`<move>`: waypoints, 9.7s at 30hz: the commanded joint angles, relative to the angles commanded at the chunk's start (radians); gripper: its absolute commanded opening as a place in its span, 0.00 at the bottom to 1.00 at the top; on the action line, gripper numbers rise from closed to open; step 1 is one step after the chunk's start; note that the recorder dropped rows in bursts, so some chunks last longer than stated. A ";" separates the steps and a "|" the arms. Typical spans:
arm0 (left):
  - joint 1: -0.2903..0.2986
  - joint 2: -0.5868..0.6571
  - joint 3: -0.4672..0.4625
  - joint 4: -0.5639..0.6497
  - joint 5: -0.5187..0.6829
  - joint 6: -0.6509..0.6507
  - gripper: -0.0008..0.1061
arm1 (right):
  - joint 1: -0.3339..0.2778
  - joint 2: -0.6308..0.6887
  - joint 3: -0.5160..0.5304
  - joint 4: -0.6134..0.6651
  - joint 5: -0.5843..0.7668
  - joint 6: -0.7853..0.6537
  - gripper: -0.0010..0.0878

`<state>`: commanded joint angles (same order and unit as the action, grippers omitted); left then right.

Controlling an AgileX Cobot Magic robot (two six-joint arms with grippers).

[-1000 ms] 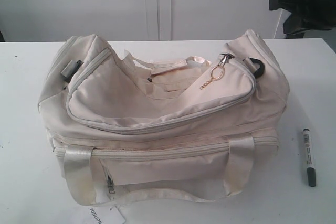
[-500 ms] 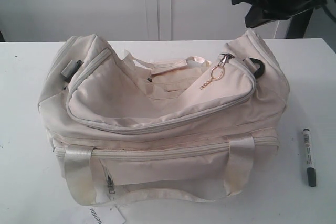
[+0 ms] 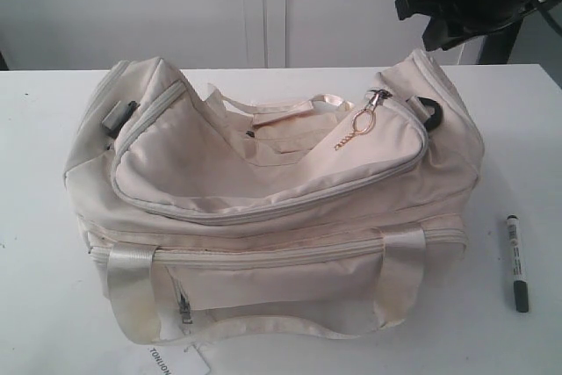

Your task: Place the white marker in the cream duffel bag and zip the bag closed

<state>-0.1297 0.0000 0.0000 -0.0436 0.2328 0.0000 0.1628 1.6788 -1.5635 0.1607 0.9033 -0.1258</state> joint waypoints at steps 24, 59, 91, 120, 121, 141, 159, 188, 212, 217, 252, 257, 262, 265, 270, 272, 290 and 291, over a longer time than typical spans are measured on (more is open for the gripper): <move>0.000 0.000 0.000 0.000 0.000 0.000 0.01 | 0.000 0.098 0.002 0.030 0.000 0.061 0.43; 0.000 0.000 0.000 0.000 0.000 0.000 0.01 | -0.006 0.086 0.000 0.142 0.063 0.070 0.01; 0.000 0.000 0.000 -0.009 -0.064 -0.008 0.01 | -0.006 0.086 0.000 0.142 0.012 0.082 0.01; 0.000 0.000 -0.001 -0.060 -0.446 -0.105 0.01 | -0.006 0.086 0.000 0.142 0.008 0.082 0.01; 0.000 0.000 -0.041 -0.060 -0.417 -0.105 0.01 | -0.006 0.086 0.000 0.142 0.008 0.082 0.01; 0.000 0.326 -0.463 -0.061 0.199 0.030 0.01 | -0.006 0.086 0.000 0.142 0.008 0.082 0.01; 0.000 0.641 -0.625 -0.251 0.334 0.274 0.01 | -0.006 0.086 0.000 0.142 0.008 0.082 0.01; -0.129 1.203 -0.892 -1.044 0.307 0.949 0.01 | -0.006 0.086 0.000 0.142 0.006 0.082 0.01; -0.375 1.659 -1.267 -1.118 0.315 0.949 0.01 | -0.006 0.086 0.000 0.142 0.002 0.082 0.01; -0.375 1.725 -1.349 -1.123 0.391 0.969 0.01 | -0.006 0.086 0.000 0.142 -0.003 0.082 0.01; -0.541 1.841 -1.410 -1.130 0.117 1.280 0.52 | -0.006 0.089 0.000 0.138 -0.003 0.082 0.01; -0.541 1.864 -1.410 -1.130 0.136 1.280 0.52 | -0.006 0.089 0.000 0.138 -0.003 0.082 0.01; -0.541 1.875 -1.410 -1.130 0.120 1.280 0.50 | -0.006 0.089 0.000 0.138 -0.007 0.082 0.01; -0.541 1.873 -1.410 -1.130 0.105 1.280 0.36 | -0.006 0.089 0.000 0.136 -0.009 0.082 0.01; -0.541 1.873 -1.410 -1.130 0.105 1.280 0.12 | -0.006 0.089 0.000 0.136 -0.009 0.082 0.01; -0.541 1.868 -1.410 -1.130 0.105 1.280 0.06 | -0.006 0.089 0.000 0.136 -0.009 0.082 0.01; -0.541 1.792 -1.410 -1.130 0.262 1.276 0.01 | -0.006 0.089 0.000 0.138 -0.015 0.082 0.01; -0.541 1.792 -1.410 -1.132 0.280 1.276 0.01 | -0.006 0.089 0.000 0.138 -0.015 0.082 0.01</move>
<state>-0.6710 1.7918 -1.4102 -1.1760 0.5123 1.2755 0.1566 1.7682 -1.5635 0.2987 0.8883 -0.0435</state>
